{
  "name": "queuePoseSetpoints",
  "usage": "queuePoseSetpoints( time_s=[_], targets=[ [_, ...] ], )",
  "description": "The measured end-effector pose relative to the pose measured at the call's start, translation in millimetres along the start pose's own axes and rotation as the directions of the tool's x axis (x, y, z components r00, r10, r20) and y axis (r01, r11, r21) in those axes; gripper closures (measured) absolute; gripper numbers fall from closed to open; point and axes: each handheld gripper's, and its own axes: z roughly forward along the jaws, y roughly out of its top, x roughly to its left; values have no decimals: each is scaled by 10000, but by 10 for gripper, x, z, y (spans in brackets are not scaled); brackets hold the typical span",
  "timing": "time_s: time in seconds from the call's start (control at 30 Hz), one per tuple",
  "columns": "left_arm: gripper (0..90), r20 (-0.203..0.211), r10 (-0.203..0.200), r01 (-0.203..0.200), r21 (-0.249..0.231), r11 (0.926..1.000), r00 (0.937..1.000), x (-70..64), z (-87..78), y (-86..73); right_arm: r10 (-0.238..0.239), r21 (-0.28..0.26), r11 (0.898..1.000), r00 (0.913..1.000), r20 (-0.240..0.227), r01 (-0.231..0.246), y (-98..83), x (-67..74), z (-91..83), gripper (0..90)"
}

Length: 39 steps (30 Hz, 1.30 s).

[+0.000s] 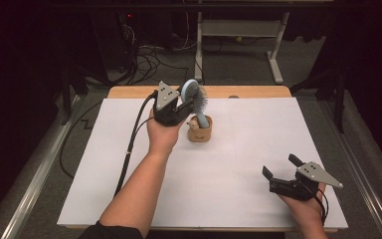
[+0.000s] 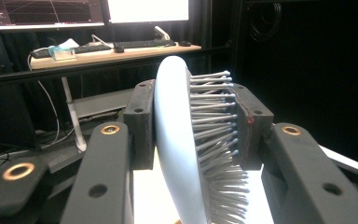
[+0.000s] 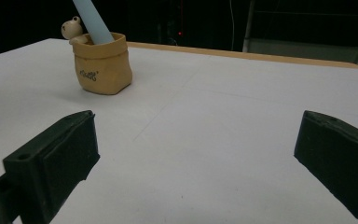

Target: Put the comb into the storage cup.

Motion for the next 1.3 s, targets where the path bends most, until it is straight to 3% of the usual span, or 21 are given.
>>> queuePoseSetpoints(
  time_s=[1.3],
  targets=[
    [573,12,-350,349,546,9979,9994,13,169,-191,-8,42,10000,10000,35,8,-8,-12,0,3]
  ],
)
